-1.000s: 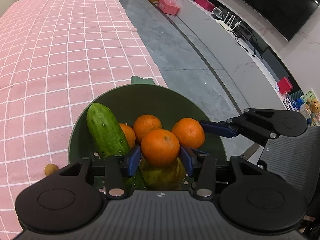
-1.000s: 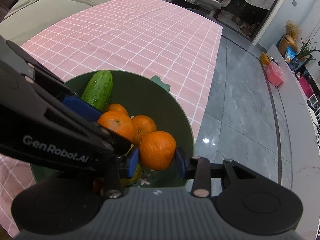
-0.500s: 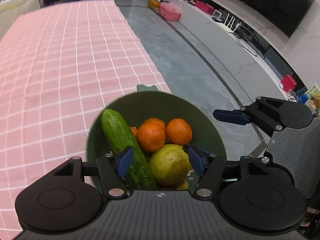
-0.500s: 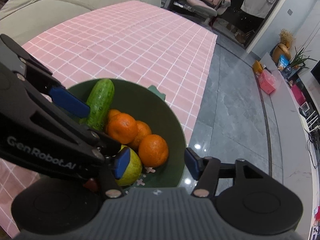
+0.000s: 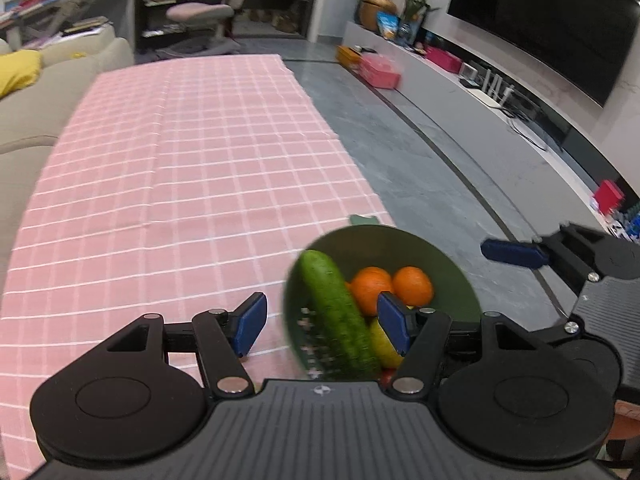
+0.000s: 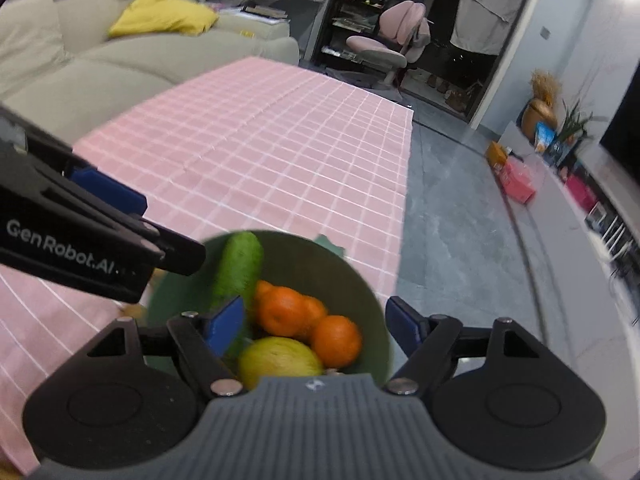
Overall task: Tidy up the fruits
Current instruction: 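Move both open tools back from the colander toward the two brown kiwis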
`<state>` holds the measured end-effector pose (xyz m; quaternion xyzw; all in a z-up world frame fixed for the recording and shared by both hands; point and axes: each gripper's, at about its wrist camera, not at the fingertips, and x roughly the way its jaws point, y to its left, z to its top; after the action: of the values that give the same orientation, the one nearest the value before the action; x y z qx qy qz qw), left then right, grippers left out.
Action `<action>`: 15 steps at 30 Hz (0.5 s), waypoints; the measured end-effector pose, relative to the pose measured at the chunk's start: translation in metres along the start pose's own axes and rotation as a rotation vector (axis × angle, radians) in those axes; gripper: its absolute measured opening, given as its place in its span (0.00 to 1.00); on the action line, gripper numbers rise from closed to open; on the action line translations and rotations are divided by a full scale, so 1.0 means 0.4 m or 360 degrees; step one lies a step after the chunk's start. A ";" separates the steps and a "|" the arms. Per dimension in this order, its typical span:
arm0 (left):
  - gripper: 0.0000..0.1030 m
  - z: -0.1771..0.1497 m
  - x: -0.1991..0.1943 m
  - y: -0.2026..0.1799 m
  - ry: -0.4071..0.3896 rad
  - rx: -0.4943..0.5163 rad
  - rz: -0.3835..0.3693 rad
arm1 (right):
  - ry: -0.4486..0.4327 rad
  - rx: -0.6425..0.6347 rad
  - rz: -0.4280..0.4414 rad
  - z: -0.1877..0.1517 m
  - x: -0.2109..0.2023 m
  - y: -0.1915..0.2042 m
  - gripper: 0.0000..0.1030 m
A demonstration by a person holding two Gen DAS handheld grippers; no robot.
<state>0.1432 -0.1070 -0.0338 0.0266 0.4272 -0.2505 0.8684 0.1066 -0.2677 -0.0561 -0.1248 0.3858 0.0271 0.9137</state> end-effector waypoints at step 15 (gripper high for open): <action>0.68 -0.074 -0.102 0.091 -0.0013 -0.0005 0.0161 | -0.0097 0.0115 0.0288 0.005 -0.047 0.182 0.73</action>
<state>0.1175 -0.0508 -0.0280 0.0456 0.4220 -0.2058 0.8817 0.0842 -0.1960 -0.0564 -0.0554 0.3681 0.0993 0.9228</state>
